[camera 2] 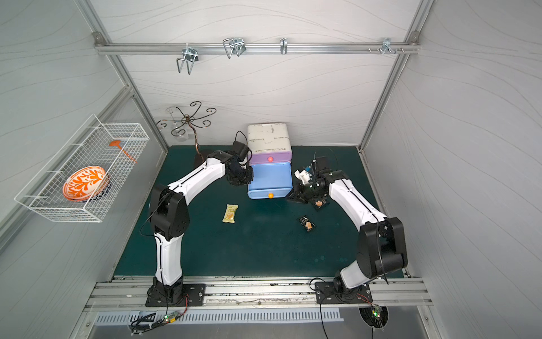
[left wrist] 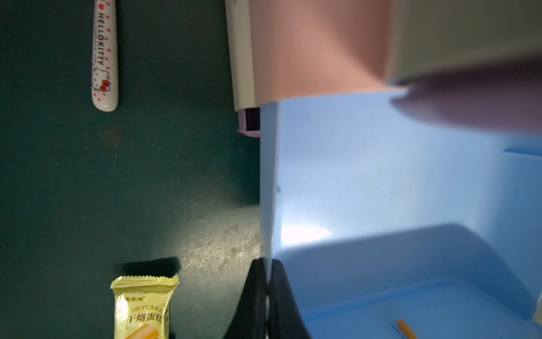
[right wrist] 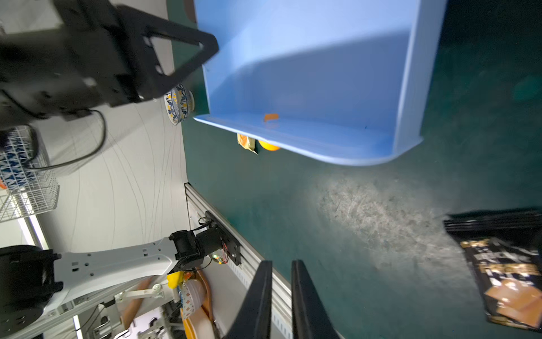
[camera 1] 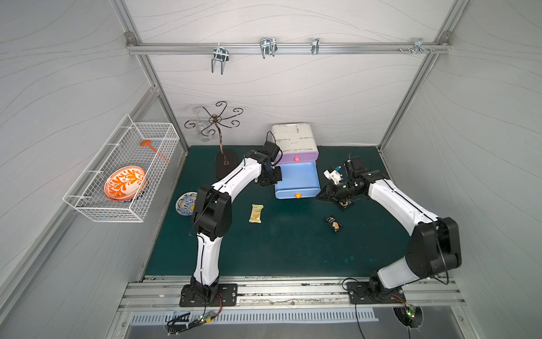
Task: Take the cookies out of the drawer
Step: Close the drawer in the storage box.
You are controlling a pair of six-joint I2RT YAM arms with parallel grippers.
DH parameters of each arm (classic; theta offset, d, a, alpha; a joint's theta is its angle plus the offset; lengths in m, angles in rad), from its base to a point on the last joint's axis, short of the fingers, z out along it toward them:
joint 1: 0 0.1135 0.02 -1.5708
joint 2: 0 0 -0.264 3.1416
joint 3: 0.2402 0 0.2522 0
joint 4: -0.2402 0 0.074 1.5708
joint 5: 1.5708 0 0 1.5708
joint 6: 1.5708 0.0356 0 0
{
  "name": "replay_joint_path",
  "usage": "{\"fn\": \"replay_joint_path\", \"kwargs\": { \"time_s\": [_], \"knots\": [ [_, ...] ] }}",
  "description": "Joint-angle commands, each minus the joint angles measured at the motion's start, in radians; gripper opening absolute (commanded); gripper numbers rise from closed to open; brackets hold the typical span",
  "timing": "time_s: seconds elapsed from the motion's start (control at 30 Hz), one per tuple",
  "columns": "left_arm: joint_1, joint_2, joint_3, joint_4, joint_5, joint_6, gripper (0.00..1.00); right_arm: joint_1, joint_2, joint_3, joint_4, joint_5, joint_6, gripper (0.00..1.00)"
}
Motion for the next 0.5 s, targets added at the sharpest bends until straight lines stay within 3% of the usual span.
{"fn": "replay_joint_path", "kwargs": {
  "time_s": [0.0, 0.23, 0.47],
  "knots": [
    [0.002, 0.011, 0.071, 0.111, 0.038, -0.004, 0.0, 0.038, 0.0, -0.052, 0.139, 0.017, 0.083, 0.16],
    [0.002, 0.022, 0.08, 0.119, 0.053, -0.016, 0.0, 0.09, 0.039, -0.173, 0.454, 0.152, 0.273, 0.13],
    [0.002, 0.039, 0.111, 0.112, 0.067, -0.017, 0.0, 0.117, 0.146, -0.142, 0.61, 0.269, 0.34, 0.13]
  ]
}}
